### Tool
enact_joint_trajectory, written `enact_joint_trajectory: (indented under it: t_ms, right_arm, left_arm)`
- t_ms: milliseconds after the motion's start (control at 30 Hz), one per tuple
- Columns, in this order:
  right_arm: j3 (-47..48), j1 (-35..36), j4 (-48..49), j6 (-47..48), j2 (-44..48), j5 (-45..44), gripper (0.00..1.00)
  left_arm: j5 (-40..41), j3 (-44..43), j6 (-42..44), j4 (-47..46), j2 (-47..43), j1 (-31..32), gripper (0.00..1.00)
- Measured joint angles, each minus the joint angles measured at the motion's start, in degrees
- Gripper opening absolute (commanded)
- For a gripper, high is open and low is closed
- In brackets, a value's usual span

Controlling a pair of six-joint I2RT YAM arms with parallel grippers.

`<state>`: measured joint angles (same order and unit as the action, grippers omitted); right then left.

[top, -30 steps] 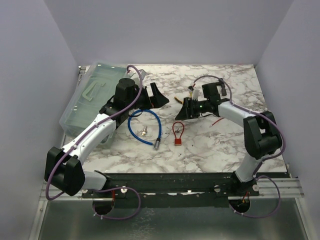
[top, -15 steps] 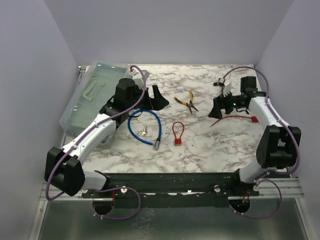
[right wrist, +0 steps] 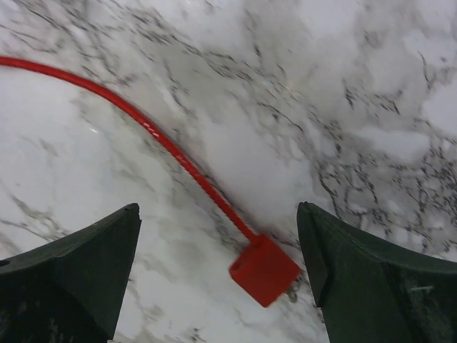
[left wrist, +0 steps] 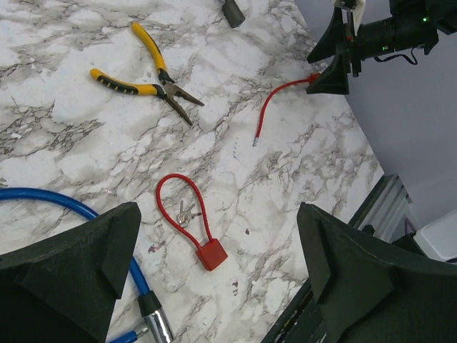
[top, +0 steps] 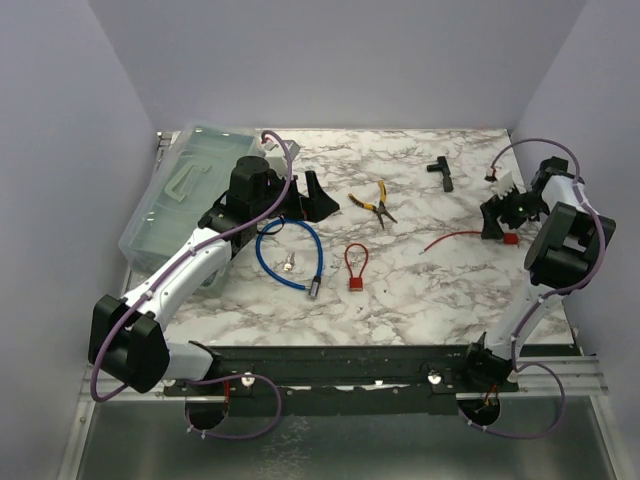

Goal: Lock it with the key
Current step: Pick up the lock from the center of the board.

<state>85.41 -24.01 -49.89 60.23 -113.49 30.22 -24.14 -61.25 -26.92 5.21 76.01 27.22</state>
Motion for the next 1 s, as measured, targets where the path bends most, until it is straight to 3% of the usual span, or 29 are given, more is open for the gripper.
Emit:
enact_joint_trajectory:
  t_ms: [233, 633, 1000]
  right_arm:
    - [2.8, -4.46, -2.1, 7.13, -4.0, -4.22, 0.95]
    - [3.76, -4.9, -5.7, 17.16, -6.16, -6.78, 0.8]
    - [-0.7, -4.98, -8.37, 20.57, -3.34, -4.85, 0.84]
  left_arm:
    - [-0.96, 0.0, -0.02, 0.0, 0.0, 0.0, 0.99]
    - [-1.38, 0.0, -0.02, 0.0, 0.0, 0.0, 0.99]
    - [-1.38, 0.0, 0.0, 0.0, 0.0, 0.0, 0.99]
